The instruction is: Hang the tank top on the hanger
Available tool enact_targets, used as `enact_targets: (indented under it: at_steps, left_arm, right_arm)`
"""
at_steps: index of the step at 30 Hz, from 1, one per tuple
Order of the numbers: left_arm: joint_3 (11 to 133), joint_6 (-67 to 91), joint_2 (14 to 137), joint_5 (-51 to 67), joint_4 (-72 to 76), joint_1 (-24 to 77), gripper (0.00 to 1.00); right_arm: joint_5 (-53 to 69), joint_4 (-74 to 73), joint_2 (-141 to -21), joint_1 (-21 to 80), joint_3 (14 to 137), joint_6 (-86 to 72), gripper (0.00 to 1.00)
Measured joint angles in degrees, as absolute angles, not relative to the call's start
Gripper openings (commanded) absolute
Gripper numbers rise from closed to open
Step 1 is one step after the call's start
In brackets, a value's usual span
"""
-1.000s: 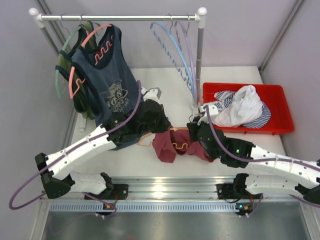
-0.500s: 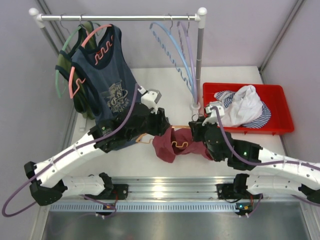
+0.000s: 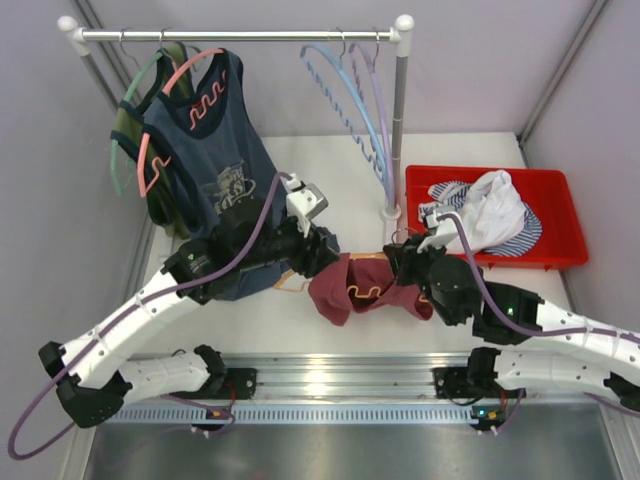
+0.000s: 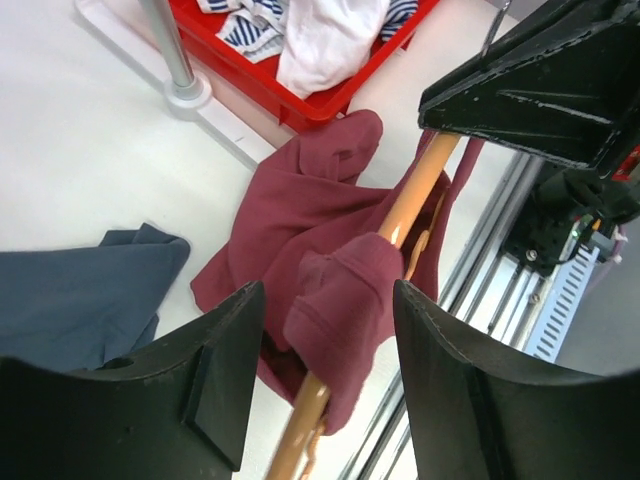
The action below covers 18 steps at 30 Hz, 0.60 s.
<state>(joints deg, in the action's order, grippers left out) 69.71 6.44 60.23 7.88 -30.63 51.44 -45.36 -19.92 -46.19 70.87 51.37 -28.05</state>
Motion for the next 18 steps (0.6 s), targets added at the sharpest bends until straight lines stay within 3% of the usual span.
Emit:
enact_targets:
  at_steps: [5,18]
  left_arm:
    - [69.54,3.60,61.63,18.92,-30.63,44.86,0.59]
    - [65.63,2.00,65.23,34.06,-29.91,44.21,0.58]
  right_arm:
    - [-44.80,-21.76,-44.86,70.87,51.37,-28.05,0.00]
    - [-44.56,-23.70,-44.14,70.87,51.37,-28.05,0.00]
